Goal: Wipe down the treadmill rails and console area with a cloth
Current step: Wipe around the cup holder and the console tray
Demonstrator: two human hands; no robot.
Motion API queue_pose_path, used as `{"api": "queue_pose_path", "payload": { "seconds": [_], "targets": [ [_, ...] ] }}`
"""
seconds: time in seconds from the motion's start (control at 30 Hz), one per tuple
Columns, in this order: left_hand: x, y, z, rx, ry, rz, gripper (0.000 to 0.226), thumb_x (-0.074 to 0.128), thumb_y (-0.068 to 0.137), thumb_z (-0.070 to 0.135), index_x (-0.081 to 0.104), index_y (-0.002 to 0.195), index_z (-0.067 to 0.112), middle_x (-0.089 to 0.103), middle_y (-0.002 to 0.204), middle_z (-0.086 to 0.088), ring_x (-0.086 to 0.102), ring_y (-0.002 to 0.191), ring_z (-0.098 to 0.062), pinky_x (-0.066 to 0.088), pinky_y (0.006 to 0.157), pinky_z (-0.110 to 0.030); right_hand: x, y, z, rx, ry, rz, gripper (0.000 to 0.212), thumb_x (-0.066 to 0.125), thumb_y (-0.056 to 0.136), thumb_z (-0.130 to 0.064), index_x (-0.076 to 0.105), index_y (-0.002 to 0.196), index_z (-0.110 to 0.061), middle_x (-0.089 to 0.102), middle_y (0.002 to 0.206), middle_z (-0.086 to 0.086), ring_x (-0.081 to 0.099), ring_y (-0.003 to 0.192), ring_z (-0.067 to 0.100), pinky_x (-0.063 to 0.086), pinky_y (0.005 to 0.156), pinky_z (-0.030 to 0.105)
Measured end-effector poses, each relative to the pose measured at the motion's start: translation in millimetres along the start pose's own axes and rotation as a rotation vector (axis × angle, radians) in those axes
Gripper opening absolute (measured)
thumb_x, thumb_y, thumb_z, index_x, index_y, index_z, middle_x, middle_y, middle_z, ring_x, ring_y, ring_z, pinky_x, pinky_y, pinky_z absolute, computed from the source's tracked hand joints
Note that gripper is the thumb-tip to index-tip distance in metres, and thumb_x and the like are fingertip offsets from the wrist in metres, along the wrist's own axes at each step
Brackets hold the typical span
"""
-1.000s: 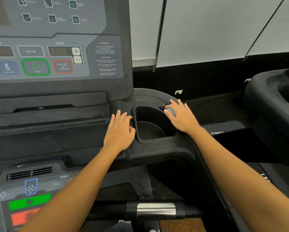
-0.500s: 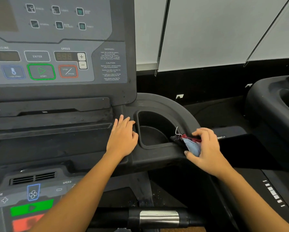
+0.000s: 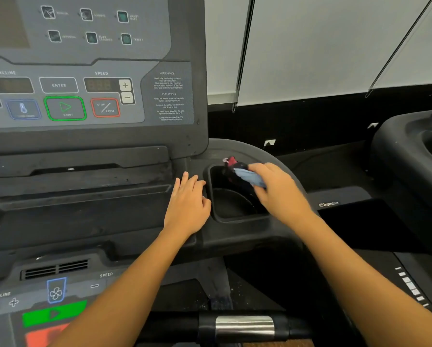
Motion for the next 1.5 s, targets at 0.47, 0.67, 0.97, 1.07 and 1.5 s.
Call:
{"api": "queue_pose_path", "payload": {
  "seconds": [0.47,0.67,0.97,1.07,1.5],
  "targets": [
    [2,1,-1,-0.003,-0.003,0.004,0.046,0.040,0.093,0.018,0.038,0.138,0.010,0.029,0.151,-0.008,0.007,0.145,-0.023,-0.001,0.117,-0.034,84,58,-7,0.117,-0.188,-0.702,0.032,0.051,0.092,-0.010,0.058,0.123,-0.009,0.057,0.117,0.015,0.056,0.107,0.032,0.047,0.091,0.040],
    [2,1,-2,0.000,0.013,0.009,0.046,0.041,0.093,0.019,0.038,0.138,0.010,0.030,0.150,-0.008,0.008,0.145,-0.023,0.000,0.118,-0.034,78,40,-3,0.201,-0.093,-0.871,0.032,0.054,0.091,-0.017,0.062,0.121,-0.011,0.061,0.122,0.013,0.055,0.110,0.030,0.045,0.094,0.036],
    [4,1,-1,-0.001,0.052,0.001,0.046,0.039,0.093,0.020,0.038,0.138,0.010,0.030,0.150,-0.008,0.008,0.144,-0.023,0.002,0.118,-0.036,99,54,0,0.184,-0.287,-0.692,0.037,0.051,0.094,-0.020,0.053,0.129,-0.006,0.046,0.129,0.016,0.055,0.105,0.034,0.045,0.083,0.038],
    [5,1,-2,0.003,0.050,0.004,0.046,0.040,0.093,0.019,0.038,0.138,0.010,0.030,0.150,-0.009,0.008,0.144,-0.024,0.002,0.118,-0.035,104,51,2,0.140,-0.383,-0.672,0.042,0.051,0.093,-0.013,0.047,0.135,-0.012,0.037,0.134,0.016,0.049,0.110,0.034,0.044,0.085,0.038],
    [-1,0,-3,0.003,0.014,-0.015,0.046,0.040,0.093,0.020,0.040,0.138,0.011,0.031,0.150,-0.007,0.009,0.144,-0.021,0.001,0.118,-0.034,81,45,5,0.279,-0.374,-1.078,0.039,0.052,0.093,-0.019,0.053,0.130,-0.006,0.055,0.128,0.013,0.054,0.108,0.031,0.045,0.086,0.035]
  ]
}}
Point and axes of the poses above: each hand's wrist, its own y-axis towards the middle knuckle, its own x-axis out of the palm, z = x × y, the point moved 2 cm from there along y, towards the middle knuckle
